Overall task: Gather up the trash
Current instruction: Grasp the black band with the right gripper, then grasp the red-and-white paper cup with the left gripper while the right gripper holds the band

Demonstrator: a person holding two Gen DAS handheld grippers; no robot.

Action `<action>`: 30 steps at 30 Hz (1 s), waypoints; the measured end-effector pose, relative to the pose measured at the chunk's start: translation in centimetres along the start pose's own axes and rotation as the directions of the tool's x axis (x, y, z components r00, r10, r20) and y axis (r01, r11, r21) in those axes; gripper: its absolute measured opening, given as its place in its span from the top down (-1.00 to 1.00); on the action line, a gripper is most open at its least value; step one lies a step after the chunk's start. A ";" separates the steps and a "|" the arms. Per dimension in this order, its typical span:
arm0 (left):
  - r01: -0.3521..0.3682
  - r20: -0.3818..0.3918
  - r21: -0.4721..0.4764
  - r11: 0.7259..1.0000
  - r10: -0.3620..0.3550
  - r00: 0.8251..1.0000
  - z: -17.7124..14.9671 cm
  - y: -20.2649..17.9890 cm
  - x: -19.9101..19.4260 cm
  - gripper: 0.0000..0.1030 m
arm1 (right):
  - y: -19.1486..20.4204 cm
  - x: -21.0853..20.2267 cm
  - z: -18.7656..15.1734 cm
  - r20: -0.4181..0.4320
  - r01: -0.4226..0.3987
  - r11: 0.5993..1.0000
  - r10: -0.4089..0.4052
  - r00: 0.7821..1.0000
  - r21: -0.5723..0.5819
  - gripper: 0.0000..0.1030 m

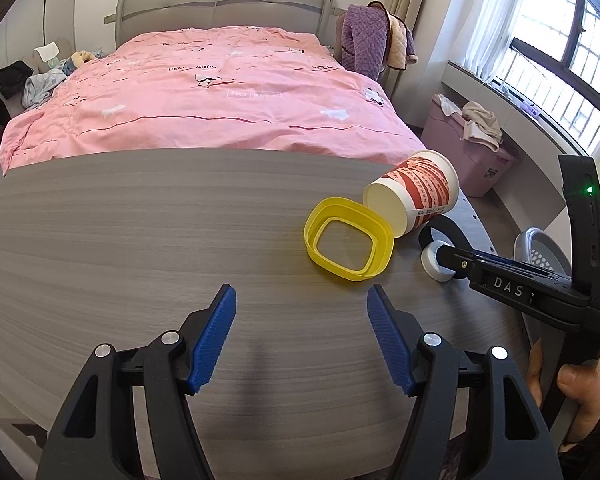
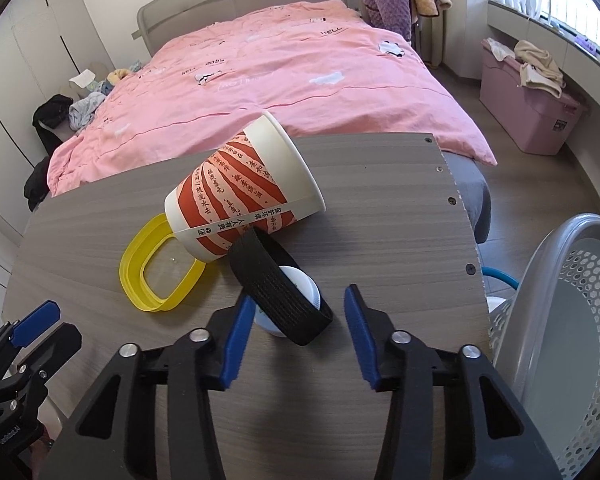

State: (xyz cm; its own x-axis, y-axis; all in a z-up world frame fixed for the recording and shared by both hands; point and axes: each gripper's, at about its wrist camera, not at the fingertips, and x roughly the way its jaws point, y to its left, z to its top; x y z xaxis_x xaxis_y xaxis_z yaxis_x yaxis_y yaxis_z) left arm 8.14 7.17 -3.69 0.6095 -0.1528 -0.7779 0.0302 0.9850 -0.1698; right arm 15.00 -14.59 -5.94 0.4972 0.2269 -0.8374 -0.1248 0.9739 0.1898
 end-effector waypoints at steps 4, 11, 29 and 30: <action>0.004 -0.003 -0.002 1.000 -0.004 1.000 -0.1 0.1 0.1 -0.27 | -0.3 0.0 0.0 0.001 -0.016 1.000 0.016 1.000 0.012 0.47; 0.017 -0.003 -0.001 1.000 -0.017 1.000 -0.2 0.0 0.1 -0.27 | -0.2 -0.7 -0.2 0.011 -0.060 0.998 0.060 0.998 0.028 0.65; 0.063 -0.035 0.030 0.998 -0.062 0.997 -0.5 -1.8 0.7 -0.27 | -0.8 -5.0 -1.2 0.061 -0.115 0.992 0.112 0.992 0.050 0.65; 0.069 -0.033 0.037 0.997 -0.068 0.997 -0.4 -2.1 0.7 -0.27 | -1.0 -5.3 -1.3 0.065 -0.115 0.992 0.112 0.992 0.053 0.65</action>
State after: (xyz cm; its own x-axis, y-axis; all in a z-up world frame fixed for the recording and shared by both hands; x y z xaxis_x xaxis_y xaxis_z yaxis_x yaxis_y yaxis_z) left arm 8.22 4.97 -4.10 0.5798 -0.2216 -0.7841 0.1015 0.9745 -0.2004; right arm 11.41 -16.77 -2.39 0.5346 0.3345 -0.7761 -0.1359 0.9404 0.3117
